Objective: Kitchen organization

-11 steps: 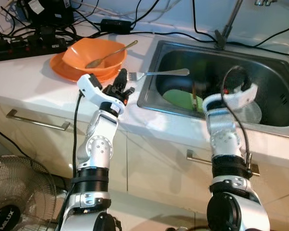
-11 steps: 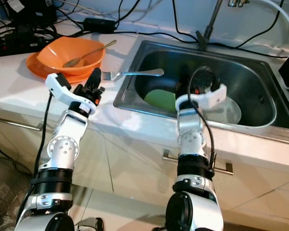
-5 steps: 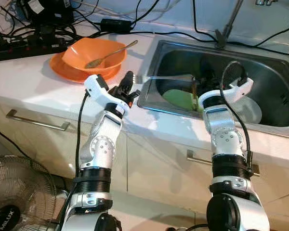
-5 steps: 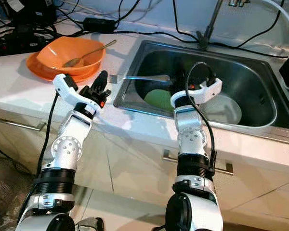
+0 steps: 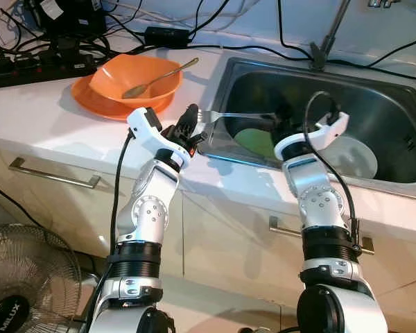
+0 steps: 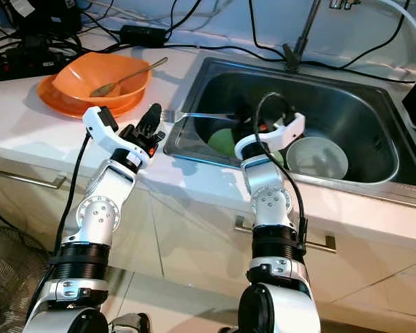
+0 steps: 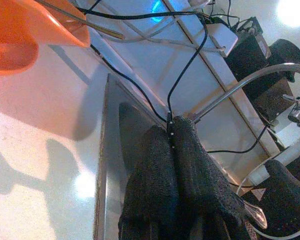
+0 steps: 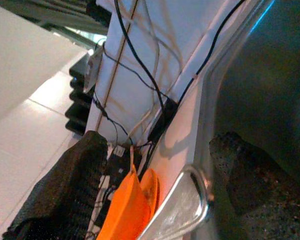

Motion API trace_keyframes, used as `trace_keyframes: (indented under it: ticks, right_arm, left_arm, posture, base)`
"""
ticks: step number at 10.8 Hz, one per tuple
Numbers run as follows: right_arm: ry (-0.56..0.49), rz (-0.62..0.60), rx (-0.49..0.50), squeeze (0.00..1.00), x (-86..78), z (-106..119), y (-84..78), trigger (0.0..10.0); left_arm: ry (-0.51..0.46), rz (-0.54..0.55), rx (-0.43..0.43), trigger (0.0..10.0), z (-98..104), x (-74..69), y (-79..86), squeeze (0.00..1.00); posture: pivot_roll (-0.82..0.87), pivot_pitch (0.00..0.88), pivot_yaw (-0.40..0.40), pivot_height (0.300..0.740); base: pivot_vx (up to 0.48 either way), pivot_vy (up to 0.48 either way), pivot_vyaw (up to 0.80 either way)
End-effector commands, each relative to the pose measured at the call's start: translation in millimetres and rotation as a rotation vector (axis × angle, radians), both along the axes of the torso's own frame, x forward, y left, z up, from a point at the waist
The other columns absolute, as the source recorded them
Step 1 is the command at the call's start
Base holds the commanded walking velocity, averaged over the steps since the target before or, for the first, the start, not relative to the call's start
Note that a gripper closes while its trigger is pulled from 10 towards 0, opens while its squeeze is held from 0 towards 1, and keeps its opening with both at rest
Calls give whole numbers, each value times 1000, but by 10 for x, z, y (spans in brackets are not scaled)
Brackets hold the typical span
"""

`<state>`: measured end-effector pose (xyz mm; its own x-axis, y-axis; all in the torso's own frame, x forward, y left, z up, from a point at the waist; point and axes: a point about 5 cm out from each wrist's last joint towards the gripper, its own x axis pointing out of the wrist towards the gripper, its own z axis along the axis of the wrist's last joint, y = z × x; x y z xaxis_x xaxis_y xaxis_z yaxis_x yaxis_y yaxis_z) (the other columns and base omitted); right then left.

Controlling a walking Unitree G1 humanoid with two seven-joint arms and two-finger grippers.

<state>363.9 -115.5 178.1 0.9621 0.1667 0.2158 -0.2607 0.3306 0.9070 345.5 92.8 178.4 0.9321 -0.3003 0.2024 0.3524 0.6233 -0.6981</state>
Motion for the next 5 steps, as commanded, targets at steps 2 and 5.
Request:
trace_keyframes:
  ticks: [2,5]
  right_arm:
    - [25,58,48,0,-77,-81,258,5843]
    - [23,63,52,0,-88,-79,261,0]
  left_arm:
    - [-13,-33,-24,10000,35,-16,-97,0]
    - [-17,-17,-50,10000,47,-12,-73,0]
  posture:
    - [84,66,-44,740]
    - [83,66,-43,740]
  base:
    - [0,0,0]
    - [0,0,0]
